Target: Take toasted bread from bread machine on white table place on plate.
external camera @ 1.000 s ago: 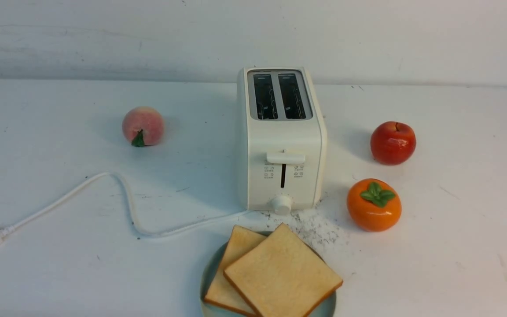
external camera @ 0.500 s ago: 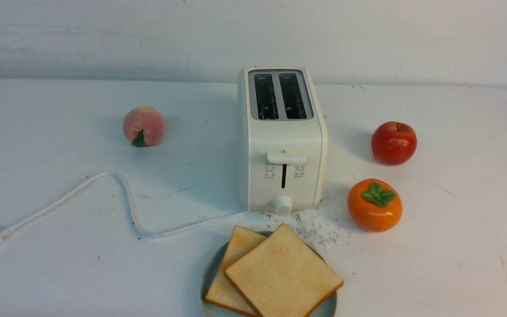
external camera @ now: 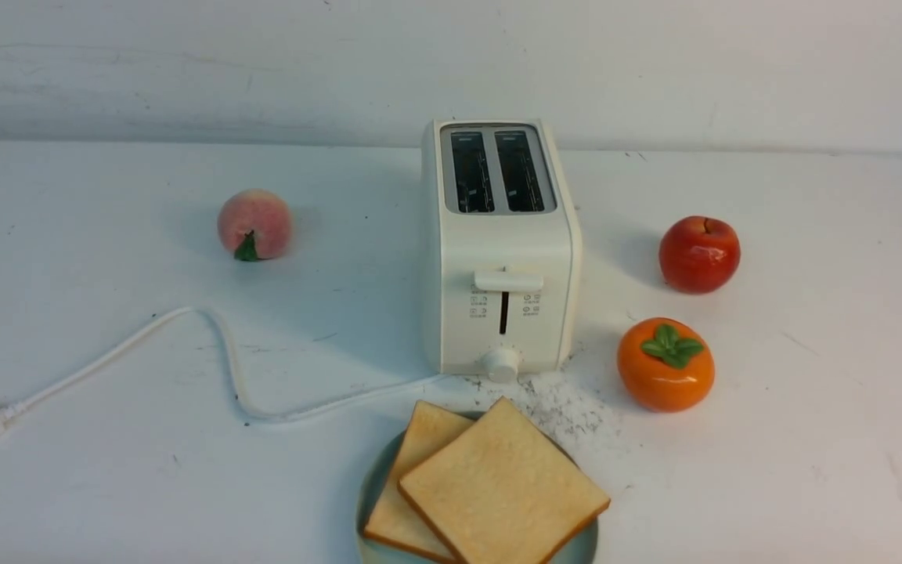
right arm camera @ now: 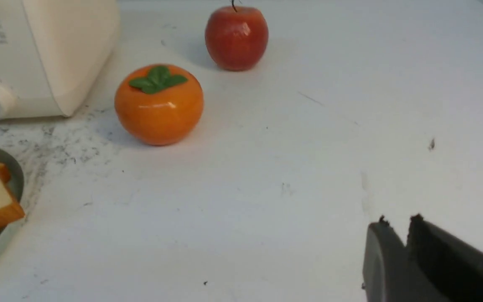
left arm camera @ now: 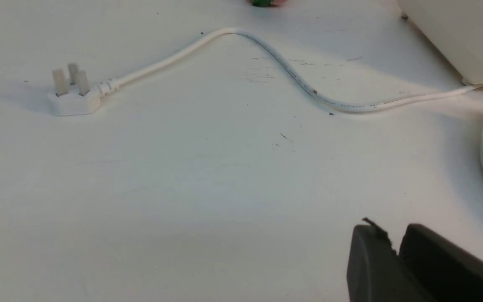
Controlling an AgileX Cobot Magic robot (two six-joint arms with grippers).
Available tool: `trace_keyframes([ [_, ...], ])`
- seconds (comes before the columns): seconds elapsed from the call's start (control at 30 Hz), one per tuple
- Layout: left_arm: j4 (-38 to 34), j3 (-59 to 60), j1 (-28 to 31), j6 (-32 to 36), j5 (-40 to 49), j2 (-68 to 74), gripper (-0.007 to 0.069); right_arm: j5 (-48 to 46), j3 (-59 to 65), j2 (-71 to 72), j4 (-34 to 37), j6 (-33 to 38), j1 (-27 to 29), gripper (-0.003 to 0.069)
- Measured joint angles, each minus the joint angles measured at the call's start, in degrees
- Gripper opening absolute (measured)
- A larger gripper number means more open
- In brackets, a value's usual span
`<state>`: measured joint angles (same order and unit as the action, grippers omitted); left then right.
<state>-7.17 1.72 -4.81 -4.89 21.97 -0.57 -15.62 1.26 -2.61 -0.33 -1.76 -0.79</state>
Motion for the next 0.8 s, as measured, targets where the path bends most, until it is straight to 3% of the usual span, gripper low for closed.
trace_keyframes([
  [0.27, -0.05, 0.05, 0.0, 0.0, 0.13, -0.04, 0.011, -5.34, -0.18, 3.12, -1.26, -3.71, 0.0, 0.0099],
  [0.8, -0.11, 0.05, 0.0, 0.0, 0.18, -0.04, 0.0125, -5.5, -0.18, 3.12, -1.22, -3.92, 0.0, 0.0117],
])
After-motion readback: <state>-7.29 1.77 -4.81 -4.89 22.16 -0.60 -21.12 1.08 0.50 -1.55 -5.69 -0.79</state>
